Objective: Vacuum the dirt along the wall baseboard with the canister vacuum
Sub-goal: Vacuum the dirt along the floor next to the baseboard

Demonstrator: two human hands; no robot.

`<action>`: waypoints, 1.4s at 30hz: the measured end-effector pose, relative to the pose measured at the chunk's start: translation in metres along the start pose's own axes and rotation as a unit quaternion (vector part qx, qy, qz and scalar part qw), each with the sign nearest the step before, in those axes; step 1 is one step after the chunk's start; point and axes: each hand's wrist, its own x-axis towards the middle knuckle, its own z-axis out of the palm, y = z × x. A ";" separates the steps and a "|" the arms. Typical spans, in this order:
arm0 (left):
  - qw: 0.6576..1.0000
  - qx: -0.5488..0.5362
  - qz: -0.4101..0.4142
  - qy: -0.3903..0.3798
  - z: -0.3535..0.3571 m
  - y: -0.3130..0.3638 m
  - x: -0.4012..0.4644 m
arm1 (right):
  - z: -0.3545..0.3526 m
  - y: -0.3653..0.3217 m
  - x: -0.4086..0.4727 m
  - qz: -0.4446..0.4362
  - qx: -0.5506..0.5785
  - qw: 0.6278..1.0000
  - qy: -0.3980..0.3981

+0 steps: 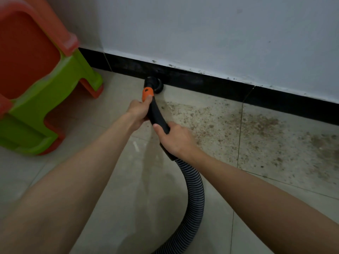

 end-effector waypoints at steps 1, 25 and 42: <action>1.000 0.000 0.001 0.014 -0.009 -0.001 0.004 | 0.003 -0.006 0.003 -0.007 -0.011 1.000 -0.009; 0.998 0.010 -0.046 -0.043 -0.021 -0.027 -0.030 | 0.015 0.003 -0.038 -0.013 -0.022 0.999 -0.033; 0.985 0.060 -0.051 -0.153 0.065 -0.033 -0.063 | -0.004 0.065 -0.079 0.088 0.012 0.995 0.041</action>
